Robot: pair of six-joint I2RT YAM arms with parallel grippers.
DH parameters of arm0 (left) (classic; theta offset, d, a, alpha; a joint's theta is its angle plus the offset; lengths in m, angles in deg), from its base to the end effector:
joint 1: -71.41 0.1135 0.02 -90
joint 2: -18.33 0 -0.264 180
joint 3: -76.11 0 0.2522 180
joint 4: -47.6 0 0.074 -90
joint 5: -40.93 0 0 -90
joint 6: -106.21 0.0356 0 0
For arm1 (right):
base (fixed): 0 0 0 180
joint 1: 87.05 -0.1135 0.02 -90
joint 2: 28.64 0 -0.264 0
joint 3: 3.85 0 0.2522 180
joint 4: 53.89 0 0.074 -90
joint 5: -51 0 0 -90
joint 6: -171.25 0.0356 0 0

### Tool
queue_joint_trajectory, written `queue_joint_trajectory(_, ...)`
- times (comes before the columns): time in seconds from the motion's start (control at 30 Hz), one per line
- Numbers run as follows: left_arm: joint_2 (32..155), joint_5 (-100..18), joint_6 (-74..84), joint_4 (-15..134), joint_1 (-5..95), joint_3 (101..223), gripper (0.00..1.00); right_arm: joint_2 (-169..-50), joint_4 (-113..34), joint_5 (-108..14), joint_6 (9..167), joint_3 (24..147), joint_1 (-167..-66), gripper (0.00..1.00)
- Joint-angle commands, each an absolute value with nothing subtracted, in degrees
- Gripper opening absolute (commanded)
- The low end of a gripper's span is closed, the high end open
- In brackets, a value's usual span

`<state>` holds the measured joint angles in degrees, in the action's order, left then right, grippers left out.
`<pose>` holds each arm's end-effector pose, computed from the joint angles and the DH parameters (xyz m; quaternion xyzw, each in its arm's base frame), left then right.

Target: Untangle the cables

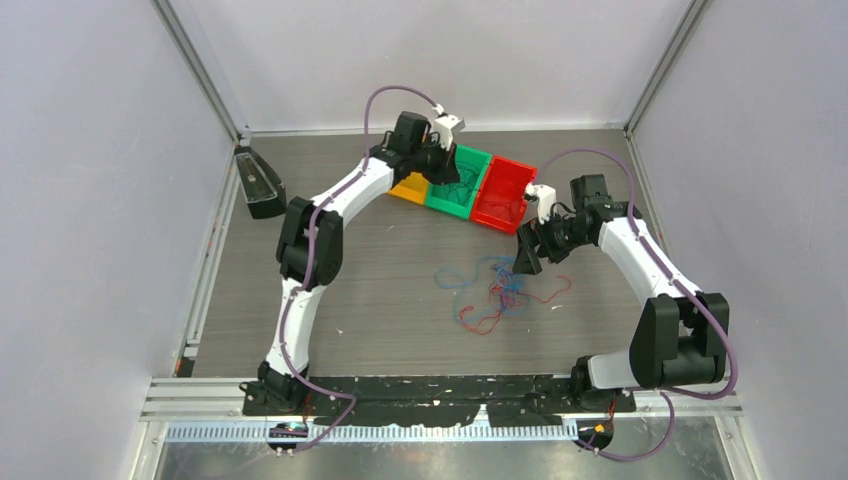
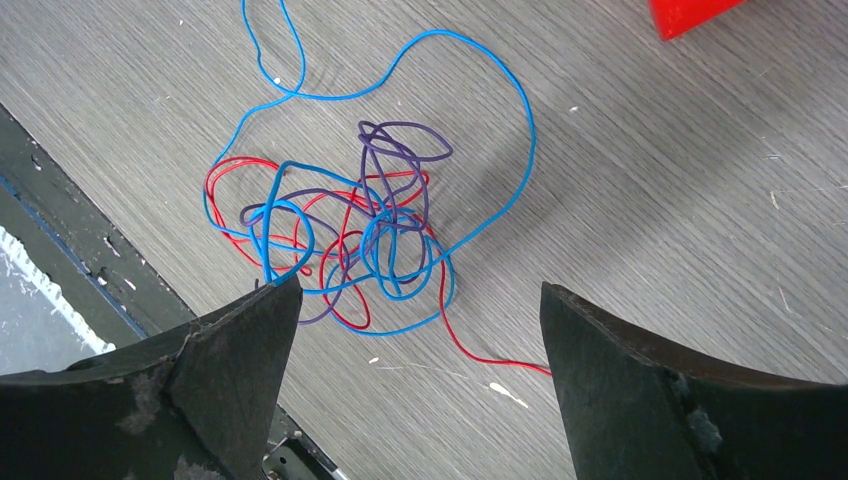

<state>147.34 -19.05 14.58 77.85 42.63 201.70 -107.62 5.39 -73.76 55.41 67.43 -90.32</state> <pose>0.4517 -0.2685 0.2455 0.3187 0.7990 -0.3399 0.3801 0.2583 0.0351 0.2438 -0.2927 0.8902 0.2498 0.2440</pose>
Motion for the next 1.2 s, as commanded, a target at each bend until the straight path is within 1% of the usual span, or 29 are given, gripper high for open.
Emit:
queue_joint_trajectory(0.0, 149.6, -22.7, 12.0, 79.4, 42.3, 206.0, 0.00, -108.3, 5.4, -75.5, 54.2, 67.8, -89.8, 0.95)
queue_joint_trajectory(0.13, 151.8, -23.2, 9.6, 81.2, 42.3, 209.2, 0.00, -109.0, 6.1, -76.0, 54.0, 68.2, -89.7, 0.95)
queue_joint_trajectory(0.17, 151.8, -23.2, 9.4, 81.1, 42.3, 209.1, 0.02, -109.1, 6.4, -76.2, 53.9, 68.3, -89.7, 0.95)
queue_joint_trajectory(0.3, 149.0, -21.4, 10.2, 80.4, 42.3, 208.1, 0.36, -109.3, 7.7, -77.5, 53.7, 69.3, -89.7, 0.95)
queue_joint_trajectory(0.33, 147.9, -21.1, 10.3, 80.7, 42.3, 208.3, 0.41, -109.1, 8.4, -77.8, 53.6, 69.4, -89.7, 0.95)
queue_joint_trajectory(0.4, 144.5, -20.2, 10.9, 81.3, 42.3, 209.0, 0.47, -108.6, 8.8, -78.6, 53.7, 69.8, -89.7, 0.95)
queue_joint_trajectory(0.47, 140.9, -19.7, 11.5, 81.3, 42.3, 209.2, 0.50, -108.0, 8.8, -78.8, 54.3, 70.2, -89.7, 0.95)
queue_joint_trajectory(0.57, 135.3, -19.9, 12.9, 81.8, 42.3, 209.2, 0.61, -107.1, 8.8, -77.8, 55.2, 71.5, -89.7, 0.95)
queue_joint_trajectory(0.63, 132.5, -21.0, 14.1, 83.7, 42.4, 209.2, 0.66, -106.6, 8.8, -76.1, 55.4, 72.4, -89.7, 0.95)
queue_joint_trajectory(0.7, 129.4, -21.4, 15.8, 86.4, 42.5, 208.2, 0.75, -106.2, 9.3, -74.1, 55.5, 73.4, -89.7, 0.95)
queue_joint_trajectory(0.77, 125.3, -20.6, 18.1, 88.0, 43.0, 204.5, 0.92, -106.1, 11.0, -72.5, 55.2, 73.8, -89.7, 0.96)
queue_joint_trajectory(0.8, 122.4, -19.8, 18.6, 87.4, 43.4, 201.1, 0.99, -106.1, 11.3, -72.1, 55.0, 73.7, -89.7, 0.96)
queue_joint_trajectory(0.93, 109.1, -15.1, 18.1, 78.5, 44.6, 180.9, 1.00, -105.8, 11.9, -72.9, 54.4, 70.7, -90.3, 0.99)
queue_joint_trajectory(1.0, 102.6, -11.6, 17.7, 76.8, 44.5, 172.5, 1.00, -106.2, 11.8, -73.8, 54.2, 69.9, -90.9, 0.94)
queue_joint_trajectory(1.03, 100.8, -10.1, 17.1, 76.7, 44.4, 169.0, 1.00, -106.4, 11.8, -75.5, 54.2, 69.9, -90.9, 0.87)
queue_joint_trajectory(1.07, 99.0, -7.9, 16.6, 76.7, 44.1, 165.5, 1.00, -106.5, 11.8, -76.6, 54.3, 69.9, -91.0, 0.82)
queue_joint_trajectory(1.1, 97.4, -6.8, 16.6, 76.8, 43.8, 162.0, 1.00, -106.6, 11.8, -79.5, 54.2, 70.0, -91.0, 0.70)
queue_joint_trajectory(1.13, 96.1, -5.3, 16.5, 76.6, 43.4, 159.0, 1.00, -106.5, 11.8, -81.1, 54.2, 70.2, -91.0, 0.65)
queue_joint_trajectory(1.17, 94.8, -4.1, 16.6, 76.2, 43.0, 156.0, 1.00, -106.3, 11.4, -84.1, 54.4, 70.4, -91.2, 0.52)
